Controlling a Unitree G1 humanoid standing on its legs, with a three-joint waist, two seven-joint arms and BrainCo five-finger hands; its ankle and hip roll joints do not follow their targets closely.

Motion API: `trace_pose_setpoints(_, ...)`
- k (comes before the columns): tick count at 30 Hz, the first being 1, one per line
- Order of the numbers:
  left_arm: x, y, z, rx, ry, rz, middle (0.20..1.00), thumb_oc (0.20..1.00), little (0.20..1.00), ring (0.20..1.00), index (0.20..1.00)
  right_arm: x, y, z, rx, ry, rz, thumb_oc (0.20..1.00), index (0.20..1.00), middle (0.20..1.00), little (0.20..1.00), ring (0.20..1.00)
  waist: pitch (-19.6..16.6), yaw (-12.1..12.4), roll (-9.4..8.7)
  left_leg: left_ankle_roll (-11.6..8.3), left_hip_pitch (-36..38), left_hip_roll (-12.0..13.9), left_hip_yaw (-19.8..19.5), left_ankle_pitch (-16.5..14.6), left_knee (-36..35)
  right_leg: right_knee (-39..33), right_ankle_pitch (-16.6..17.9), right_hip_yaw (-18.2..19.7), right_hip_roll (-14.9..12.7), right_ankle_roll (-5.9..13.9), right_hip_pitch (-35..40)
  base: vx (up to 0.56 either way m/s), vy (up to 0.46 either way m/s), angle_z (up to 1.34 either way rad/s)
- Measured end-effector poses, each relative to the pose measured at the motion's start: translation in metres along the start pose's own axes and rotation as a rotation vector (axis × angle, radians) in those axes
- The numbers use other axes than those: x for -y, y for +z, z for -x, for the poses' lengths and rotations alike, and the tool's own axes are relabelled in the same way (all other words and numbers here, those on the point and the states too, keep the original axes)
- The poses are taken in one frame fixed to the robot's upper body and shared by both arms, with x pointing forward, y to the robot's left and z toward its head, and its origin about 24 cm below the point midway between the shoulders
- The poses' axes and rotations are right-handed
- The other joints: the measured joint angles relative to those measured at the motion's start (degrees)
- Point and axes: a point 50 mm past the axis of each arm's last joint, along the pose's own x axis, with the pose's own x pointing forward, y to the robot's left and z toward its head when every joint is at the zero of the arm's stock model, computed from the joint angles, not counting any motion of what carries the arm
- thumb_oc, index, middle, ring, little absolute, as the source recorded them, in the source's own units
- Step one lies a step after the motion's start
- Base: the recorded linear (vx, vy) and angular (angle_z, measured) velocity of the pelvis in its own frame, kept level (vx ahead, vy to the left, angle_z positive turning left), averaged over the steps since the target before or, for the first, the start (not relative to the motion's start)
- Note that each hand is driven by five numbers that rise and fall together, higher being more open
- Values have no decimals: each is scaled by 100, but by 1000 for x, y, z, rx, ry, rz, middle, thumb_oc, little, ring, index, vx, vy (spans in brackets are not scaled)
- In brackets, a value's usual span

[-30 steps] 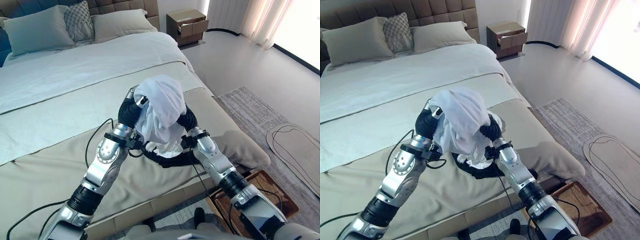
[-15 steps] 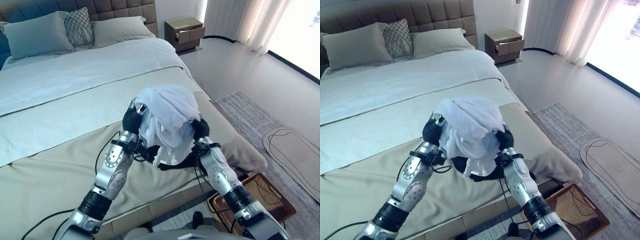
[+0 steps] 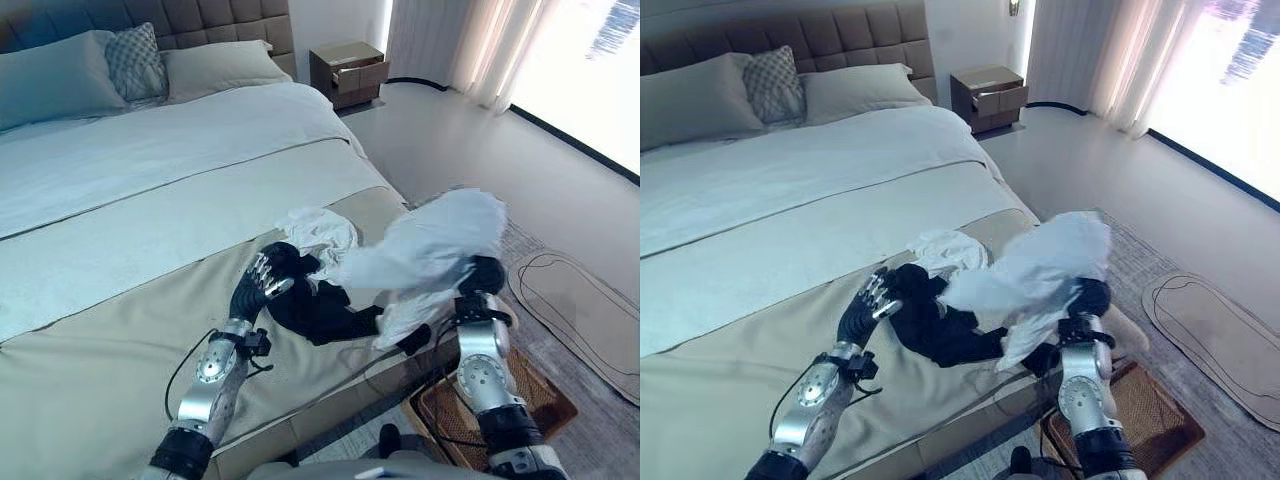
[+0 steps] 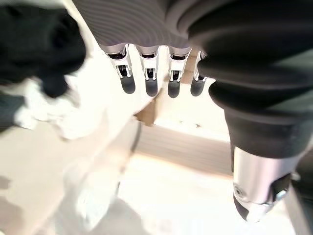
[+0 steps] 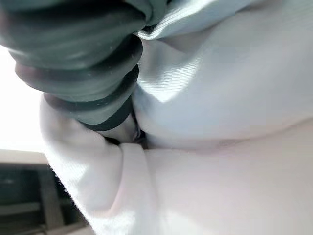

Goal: Pick up clothes into the bucket

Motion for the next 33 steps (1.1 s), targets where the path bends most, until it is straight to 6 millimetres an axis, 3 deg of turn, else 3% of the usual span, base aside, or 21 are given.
trace_pose_setpoints(3, -11, -17, 14, -70, 57, -23, 1000, 1000, 1000, 1000, 1000, 16, 22, 1, 78, -66, 34, 200, 200, 200, 200, 200, -1, -21, -4, -11, -6, -1, 22, -9, 0, 0, -8, 26, 6, -8, -19, -26, -1, -3)
trace_pose_setpoints(7, -25, -27, 29, -115, 117, -56, 1000, 1000, 1000, 1000, 1000, 20, 57, 3, 229, -90, 53, 200, 200, 200, 200, 200, -8, -58, -8, 6, -11, -9, 121, -34, 0, 4, -3, 124, 1, 3, -87, -20, 2, -11)
trace_pose_setpoints(16, -44, -26, 39, -108, 215, -87, 1000, 1000, 1000, 1000, 1000, 29, 133, 7, 502, -140, 223, 200, 200, 200, 200, 200, -88, -157, -141, 15, -5, -33, 205, -80, 1, 10, -4, 213, -8, 32, -131, -6, 7, -4)
trace_pose_setpoints(23, -49, -24, 41, -88, 272, -73, 1000, 1000, 1000, 1000, 1000, 36, 136, 15, 506, -196, 253, 200, 200, 200, 200, 200, -123, -283, -200, 37, -1, -69, 308, -93, 3, 22, 11, 310, -18, 55, -173, -40, 31, -8)
trace_pose_setpoints(27, -53, -19, 42, -55, 302, -73, 1000, 1000, 1000, 1000, 1000, 61, 125, 22, 431, -314, 354, 200, 200, 200, 200, 200, -69, -305, -243, 62, 2, -133, 476, -132, 3, 29, 20, 479, -45, 105, -290, -99, 108, -20)
trace_pose_setpoints(30, -56, -13, 41, -18, 315, -71, 1000, 1000, 1000, 1000, 1000, 79, 116, 28, 348, -417, 421, 200, 200, 200, 200, 200, 193, -371, -243, 90, -13, -249, 689, -152, 31, 56, 191, 612, -123, 199, -441, -177, 124, -34)
trace_pose_setpoints(32, -55, -7, 39, 15, 314, -71, 1000, 1000, 1000, 1000, 1000, 77, 107, 21, 303, -412, 475, 200, 200, 200, 200, 200, 361, -288, -220, 218, -110, -306, 954, -206, 84, 373, 269, 670, -188, 247, -814, -155, 49, -72)
trace_pose_setpoints(33, -54, -1, 34, 48, 306, -74, 1000, 1000, 1000, 1000, 1000, 76, 101, 16, 283, -408, 489, 200, 200, 200, 200, 200, 539, -220, -224, 220, -126, -333, 1157, -192, 147, 480, 421, 507, -221, 295, -1003, -125, -1, -97)
